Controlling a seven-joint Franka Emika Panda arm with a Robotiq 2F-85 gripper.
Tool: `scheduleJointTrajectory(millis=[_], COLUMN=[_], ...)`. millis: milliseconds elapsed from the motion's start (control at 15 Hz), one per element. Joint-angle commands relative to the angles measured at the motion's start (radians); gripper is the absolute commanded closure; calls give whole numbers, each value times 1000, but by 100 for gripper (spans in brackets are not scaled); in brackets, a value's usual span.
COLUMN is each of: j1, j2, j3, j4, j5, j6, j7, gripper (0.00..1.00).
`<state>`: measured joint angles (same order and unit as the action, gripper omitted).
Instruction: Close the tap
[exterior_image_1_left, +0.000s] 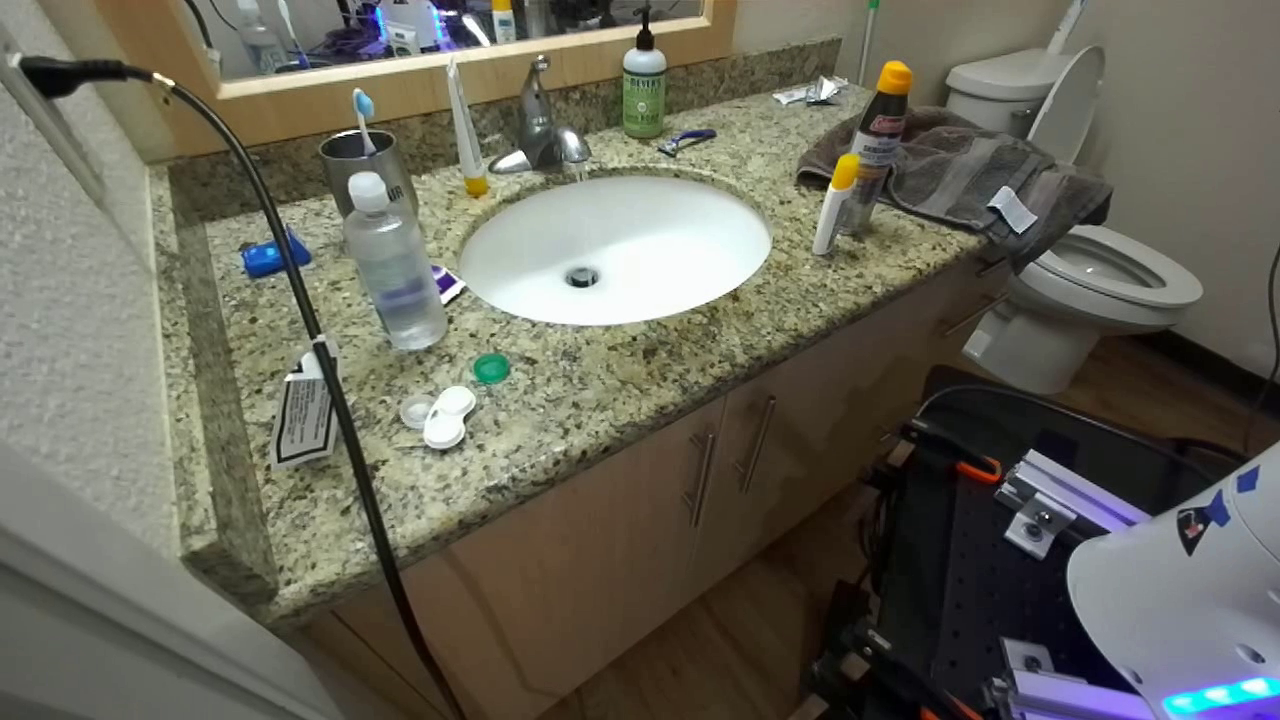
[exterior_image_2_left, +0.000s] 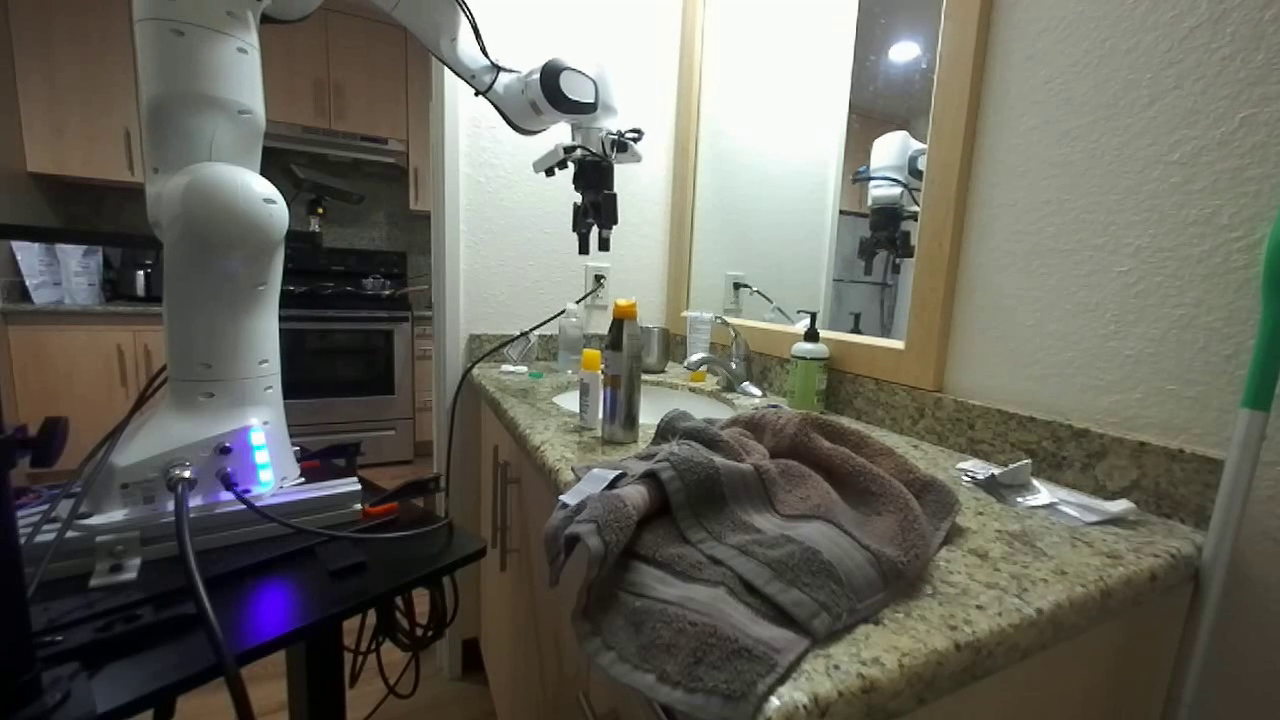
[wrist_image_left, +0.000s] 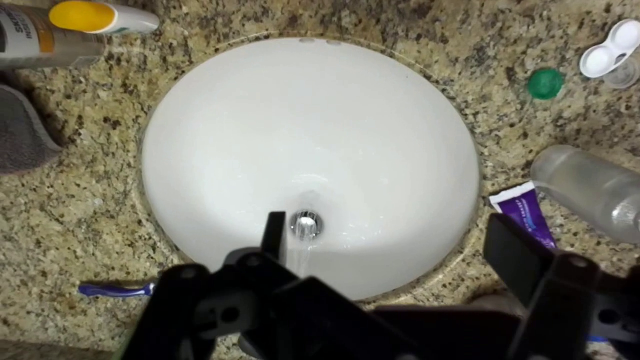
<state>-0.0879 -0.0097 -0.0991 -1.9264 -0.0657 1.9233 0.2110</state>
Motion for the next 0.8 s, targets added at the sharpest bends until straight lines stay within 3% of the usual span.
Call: scheduleJointTrajectory(millis=[0,200,400,467,733], j1=[-29,-54,-69,-58,-58], j2=[190,309,431,347,370], j3=[-25,-45,-77,-65,-67], j4=[157,306,481,354,383], j5=[56,131,104,101,101], j6=[-27,-29,-19,-2,-4], j7=[19,15,105,65,70], gripper=[0,0,0,0,0])
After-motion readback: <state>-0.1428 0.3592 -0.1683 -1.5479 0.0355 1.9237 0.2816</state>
